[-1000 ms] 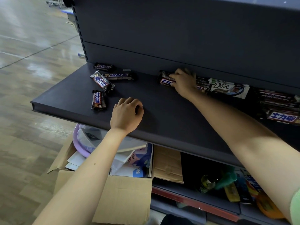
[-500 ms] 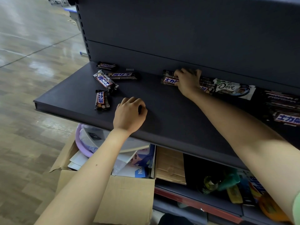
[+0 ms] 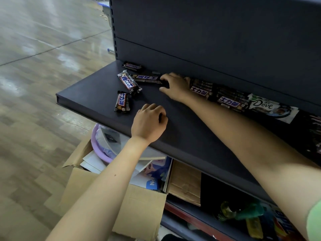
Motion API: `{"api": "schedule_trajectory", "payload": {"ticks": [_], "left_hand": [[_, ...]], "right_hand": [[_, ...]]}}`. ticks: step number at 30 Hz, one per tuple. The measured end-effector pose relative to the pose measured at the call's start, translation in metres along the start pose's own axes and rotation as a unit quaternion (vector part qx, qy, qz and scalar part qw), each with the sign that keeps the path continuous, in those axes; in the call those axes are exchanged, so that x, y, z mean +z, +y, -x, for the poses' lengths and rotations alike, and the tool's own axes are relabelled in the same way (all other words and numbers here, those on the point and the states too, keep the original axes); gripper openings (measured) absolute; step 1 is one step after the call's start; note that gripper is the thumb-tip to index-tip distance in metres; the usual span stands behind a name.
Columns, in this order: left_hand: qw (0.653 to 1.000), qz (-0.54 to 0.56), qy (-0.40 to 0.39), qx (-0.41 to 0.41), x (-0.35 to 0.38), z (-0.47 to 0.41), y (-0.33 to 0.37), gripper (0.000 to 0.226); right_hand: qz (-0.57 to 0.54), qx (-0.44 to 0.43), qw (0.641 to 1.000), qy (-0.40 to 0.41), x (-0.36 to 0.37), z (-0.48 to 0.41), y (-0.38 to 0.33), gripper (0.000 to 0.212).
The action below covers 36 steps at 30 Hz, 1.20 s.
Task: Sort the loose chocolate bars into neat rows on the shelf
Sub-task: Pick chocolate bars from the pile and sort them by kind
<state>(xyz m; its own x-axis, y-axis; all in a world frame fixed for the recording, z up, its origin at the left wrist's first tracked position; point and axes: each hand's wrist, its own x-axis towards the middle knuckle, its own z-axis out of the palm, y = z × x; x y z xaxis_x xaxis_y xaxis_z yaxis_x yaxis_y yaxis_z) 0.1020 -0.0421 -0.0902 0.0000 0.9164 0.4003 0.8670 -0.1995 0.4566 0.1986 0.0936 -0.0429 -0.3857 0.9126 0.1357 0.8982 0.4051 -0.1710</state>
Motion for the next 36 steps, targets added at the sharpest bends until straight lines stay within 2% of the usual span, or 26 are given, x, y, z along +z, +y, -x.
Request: {"api": "schedule_trajectory", "payload": {"ticks": [4, 9, 17, 24, 28, 30, 33, 36], "left_hand": [[1.000, 0.000, 0.014, -0.012, -0.001, 0.001, 0.000, 0.015], [1.000, -0.001, 0.022, -0.011, 0.000, 0.000, -0.003, 0.018], [0.999, 0.003, 0.033, -0.027, -0.001, -0.002, -0.002, 0.026], [0.998, 0.010, 0.040, -0.045, -0.002, -0.001, -0.001, 0.021], [0.998, 0.009, 0.048, -0.040, -0.002, 0.002, 0.001, 0.020], [0.995, 0.055, 0.073, -0.047, -0.003, 0.002, 0.001, 0.020], [0.982, 0.138, 0.111, -0.063, -0.006, 0.000, -0.002, 0.017], [0.978, 0.163, 0.109, -0.067, -0.009, -0.002, -0.008, 0.019]], "right_hand": [[-0.008, -0.001, 1.000, -0.009, 0.008, -0.017, -0.007, 0.053], [0.023, 0.033, 0.995, -0.091, 0.014, -0.035, -0.009, 0.071], [0.068, -0.012, 0.996, -0.051, 0.019, -0.042, -0.018, 0.049], [0.019, -0.050, 0.999, 0.004, 0.009, 0.005, -0.003, 0.044], [-0.076, -0.005, 0.997, -0.017, 0.003, 0.037, 0.012, 0.050], [-0.093, 0.026, 0.994, -0.044, -0.003, 0.053, 0.018, 0.052], [-0.055, 0.062, 0.994, -0.072, -0.014, 0.084, 0.017, 0.052], [0.024, 0.085, 0.994, -0.064, -0.021, 0.118, 0.006, 0.058]]}}
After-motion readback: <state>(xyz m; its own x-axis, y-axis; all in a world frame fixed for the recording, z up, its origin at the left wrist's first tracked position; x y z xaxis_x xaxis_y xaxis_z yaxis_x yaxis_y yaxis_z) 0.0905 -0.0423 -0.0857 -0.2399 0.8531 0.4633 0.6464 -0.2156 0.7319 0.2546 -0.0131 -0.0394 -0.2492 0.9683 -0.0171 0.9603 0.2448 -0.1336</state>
